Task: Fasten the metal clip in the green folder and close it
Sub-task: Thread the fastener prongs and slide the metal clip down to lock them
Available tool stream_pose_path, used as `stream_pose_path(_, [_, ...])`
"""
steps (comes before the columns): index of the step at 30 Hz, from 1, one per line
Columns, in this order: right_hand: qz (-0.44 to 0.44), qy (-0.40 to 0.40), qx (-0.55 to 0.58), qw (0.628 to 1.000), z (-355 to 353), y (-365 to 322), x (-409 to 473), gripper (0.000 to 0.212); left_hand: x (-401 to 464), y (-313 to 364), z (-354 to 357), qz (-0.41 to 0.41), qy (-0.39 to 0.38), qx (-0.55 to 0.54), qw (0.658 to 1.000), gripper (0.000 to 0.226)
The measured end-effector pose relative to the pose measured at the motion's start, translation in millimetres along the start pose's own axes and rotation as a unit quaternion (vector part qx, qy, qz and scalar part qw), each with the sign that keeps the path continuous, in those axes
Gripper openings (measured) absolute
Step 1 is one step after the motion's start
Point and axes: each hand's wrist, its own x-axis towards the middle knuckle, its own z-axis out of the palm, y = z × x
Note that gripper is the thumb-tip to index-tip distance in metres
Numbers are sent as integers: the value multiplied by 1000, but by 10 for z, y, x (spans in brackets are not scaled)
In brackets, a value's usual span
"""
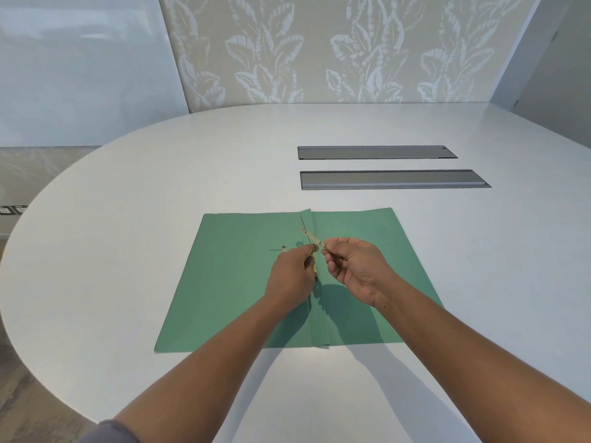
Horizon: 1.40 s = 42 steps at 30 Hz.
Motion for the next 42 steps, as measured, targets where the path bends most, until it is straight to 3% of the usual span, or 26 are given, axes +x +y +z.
stream_pose_path(4, [-14,3,-34,999,-23,19,13,12,-16,52,-25,0,-12,-3,1000,17])
stream_pose_path(11, [-51,14,-189,981,-19,185,29,6,-43,-16,-79,-43,-39,-46,997,9])
stream_pose_path(15, [-61,5,-251,966,-46,301,18,13,23,-119,-212,-61,-77,-43,994,21])
stream_pose_path(20, [-54,15,-319,946,-81,396,42,14,106,-196,-270,-67,-54,14,996,39])
stream_pose_path(23, [-49,20,-328,943,-125,424,77,11,111,-204,-257,-56,-66,17,996,51])
stream_pose_path(30, [-16,27,-304,952,-188,411,154,6,150,-313,-194,-11,-106,46,993,42])
stream_pose_path(37, [16,14,-277,961,-223,397,213,29,185,-422,-100,29,-155,180,971,44])
stream_pose_path(42, [24,14,-284,958,-220,402,253,23,197,-457,-88,53,-149,212,964,39])
